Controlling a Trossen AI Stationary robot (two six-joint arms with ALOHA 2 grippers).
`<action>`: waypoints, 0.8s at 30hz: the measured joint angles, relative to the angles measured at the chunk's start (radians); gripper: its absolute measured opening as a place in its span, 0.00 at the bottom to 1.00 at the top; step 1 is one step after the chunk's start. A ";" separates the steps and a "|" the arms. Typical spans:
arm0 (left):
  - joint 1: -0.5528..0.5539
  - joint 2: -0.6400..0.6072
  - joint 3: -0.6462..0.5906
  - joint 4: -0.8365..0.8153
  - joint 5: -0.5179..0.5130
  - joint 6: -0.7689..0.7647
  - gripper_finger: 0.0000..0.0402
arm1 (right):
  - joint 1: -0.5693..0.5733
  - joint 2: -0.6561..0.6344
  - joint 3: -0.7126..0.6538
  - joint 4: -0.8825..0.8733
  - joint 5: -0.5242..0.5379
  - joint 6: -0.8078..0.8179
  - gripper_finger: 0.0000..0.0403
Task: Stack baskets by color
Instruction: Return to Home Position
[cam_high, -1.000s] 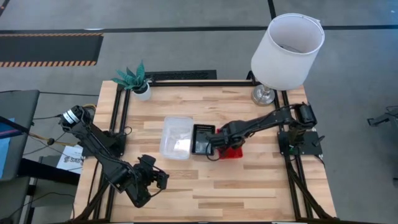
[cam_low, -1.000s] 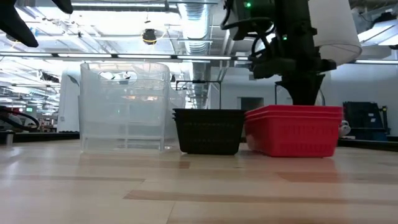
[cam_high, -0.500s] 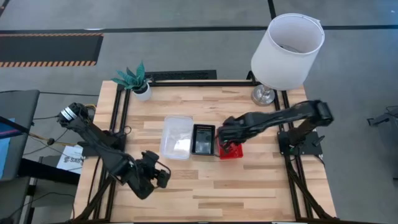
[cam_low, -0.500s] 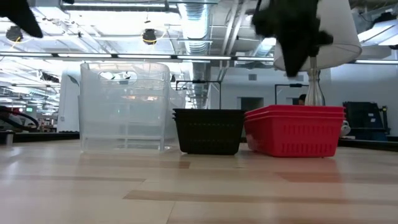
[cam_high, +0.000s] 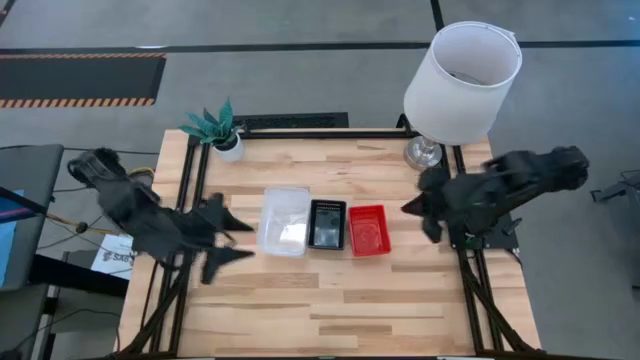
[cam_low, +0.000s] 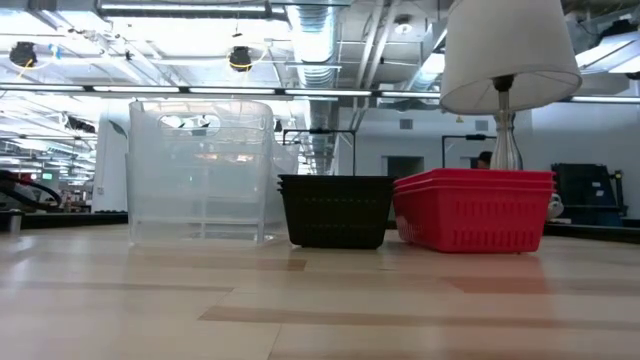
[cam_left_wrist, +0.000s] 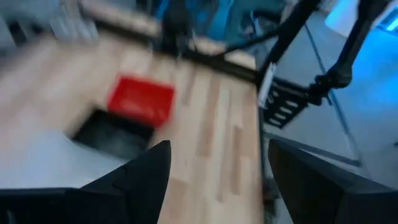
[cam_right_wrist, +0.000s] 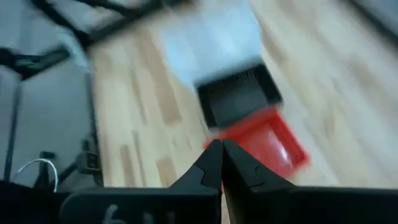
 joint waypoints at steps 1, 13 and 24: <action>0.000 -0.026 0.006 -0.001 -0.023 0.064 0.64 | 0.021 -0.023 -0.001 0.028 0.032 -0.051 0.06; 0.012 -0.507 -0.047 0.223 0.183 0.547 0.64 | 0.157 -0.401 -0.172 0.397 0.254 -0.366 0.06; 0.012 -0.831 -0.288 0.281 0.302 0.555 0.64 | 0.186 -0.859 -0.592 0.820 0.242 -0.515 0.06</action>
